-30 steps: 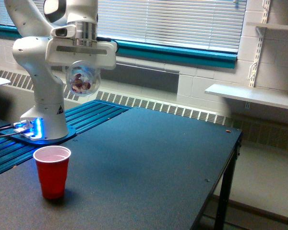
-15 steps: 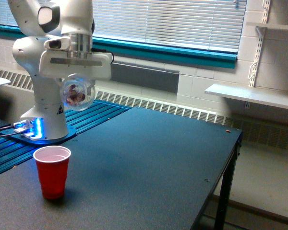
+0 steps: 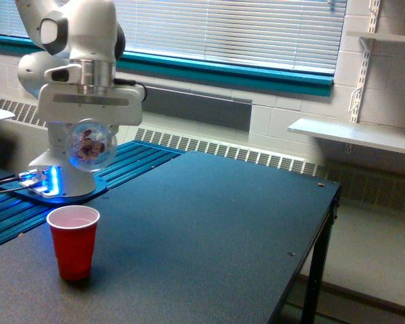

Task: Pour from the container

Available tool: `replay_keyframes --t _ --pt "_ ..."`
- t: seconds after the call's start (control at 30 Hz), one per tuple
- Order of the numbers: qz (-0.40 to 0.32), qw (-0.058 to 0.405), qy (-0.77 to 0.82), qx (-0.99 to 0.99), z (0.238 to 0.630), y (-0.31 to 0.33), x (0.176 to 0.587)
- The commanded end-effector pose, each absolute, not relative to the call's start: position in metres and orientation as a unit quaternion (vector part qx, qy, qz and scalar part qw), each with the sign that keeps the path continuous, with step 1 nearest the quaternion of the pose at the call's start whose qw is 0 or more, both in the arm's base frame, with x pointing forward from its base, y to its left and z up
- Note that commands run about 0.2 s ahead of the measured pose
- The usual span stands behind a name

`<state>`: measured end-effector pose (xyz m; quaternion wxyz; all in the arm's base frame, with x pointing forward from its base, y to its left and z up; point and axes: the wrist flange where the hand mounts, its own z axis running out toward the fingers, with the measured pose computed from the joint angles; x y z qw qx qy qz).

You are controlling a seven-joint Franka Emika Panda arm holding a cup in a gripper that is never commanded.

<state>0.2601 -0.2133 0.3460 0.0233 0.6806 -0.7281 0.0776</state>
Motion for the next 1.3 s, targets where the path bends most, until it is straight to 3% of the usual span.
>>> replay_keyframes --t 0.03,0.8,1.3 --pt "0.066 0.026 -0.735 0.675 0.345 -0.232 0.252" --pt "-0.003 0.058 -0.742 0.668 0.324 -0.266 0.265" --pt "-0.048 0.016 -0.741 0.669 0.310 -0.247 0.283"
